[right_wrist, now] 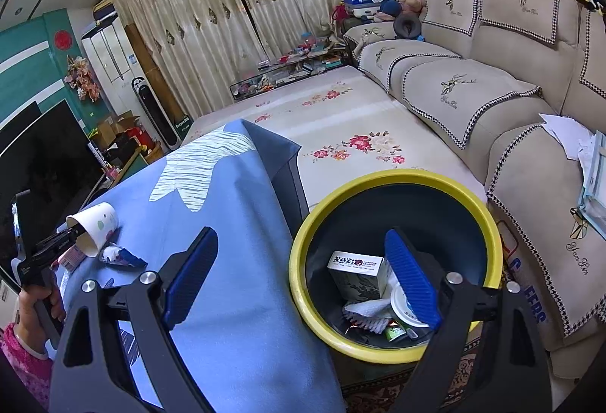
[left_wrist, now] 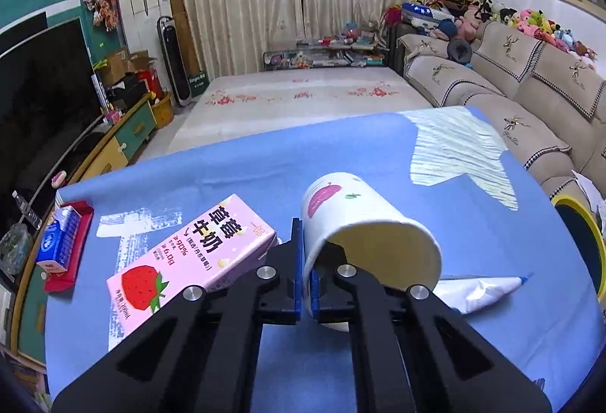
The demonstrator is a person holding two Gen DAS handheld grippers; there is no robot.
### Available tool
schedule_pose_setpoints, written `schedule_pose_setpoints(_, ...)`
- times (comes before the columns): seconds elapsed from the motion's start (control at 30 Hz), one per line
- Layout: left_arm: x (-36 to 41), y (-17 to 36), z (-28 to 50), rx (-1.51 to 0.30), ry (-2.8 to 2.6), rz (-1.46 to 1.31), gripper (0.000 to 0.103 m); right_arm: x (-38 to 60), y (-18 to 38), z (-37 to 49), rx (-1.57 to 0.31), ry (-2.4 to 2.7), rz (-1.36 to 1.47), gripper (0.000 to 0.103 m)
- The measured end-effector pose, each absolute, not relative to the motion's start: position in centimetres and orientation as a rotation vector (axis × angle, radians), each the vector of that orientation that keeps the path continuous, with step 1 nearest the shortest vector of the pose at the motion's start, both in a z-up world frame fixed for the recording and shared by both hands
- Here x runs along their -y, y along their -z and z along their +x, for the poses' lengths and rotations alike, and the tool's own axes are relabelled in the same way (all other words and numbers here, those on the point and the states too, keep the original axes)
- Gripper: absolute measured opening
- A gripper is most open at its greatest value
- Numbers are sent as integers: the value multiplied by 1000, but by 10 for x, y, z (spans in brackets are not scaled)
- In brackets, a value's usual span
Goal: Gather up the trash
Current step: 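Carry the paper cup over the yellow bin and open the left gripper, then move both tools back over the table toward the white tube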
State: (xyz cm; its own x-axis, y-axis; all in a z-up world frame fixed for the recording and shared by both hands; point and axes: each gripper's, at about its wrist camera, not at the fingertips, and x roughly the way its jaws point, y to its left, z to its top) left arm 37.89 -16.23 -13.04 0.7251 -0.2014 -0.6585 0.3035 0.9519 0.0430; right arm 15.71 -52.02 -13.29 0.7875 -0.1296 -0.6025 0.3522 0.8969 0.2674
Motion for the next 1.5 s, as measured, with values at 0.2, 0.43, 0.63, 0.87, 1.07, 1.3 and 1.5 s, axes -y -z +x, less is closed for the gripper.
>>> schedule_pose_setpoints(0.2,168,101,349,-648,318,164,3,523,130,153,-606,268,386,85)
schedule_pose_setpoints(0.43,199,58,297,-610,439,179,3,531,127,144,-596,281,383,85)
schedule_pose_setpoints(0.63,269,43,264,-622,622,213,3,551,126,126,-594,348,369,85)
schedule_pose_setpoints(0.87,373,63,242,-685,791,266,4,584,131,104,-595,421,383,85)
schedule_pose_setpoints(1.07,456,96,235,-756,863,323,3,610,137,83,-587,486,405,85)
schedule_pose_setpoints(1.3,520,133,238,-819,875,388,4,639,144,62,-580,545,440,85)
schedule_pose_setpoints(1.5,540,144,239,-831,854,387,52,650,144,53,-569,566,452,85)
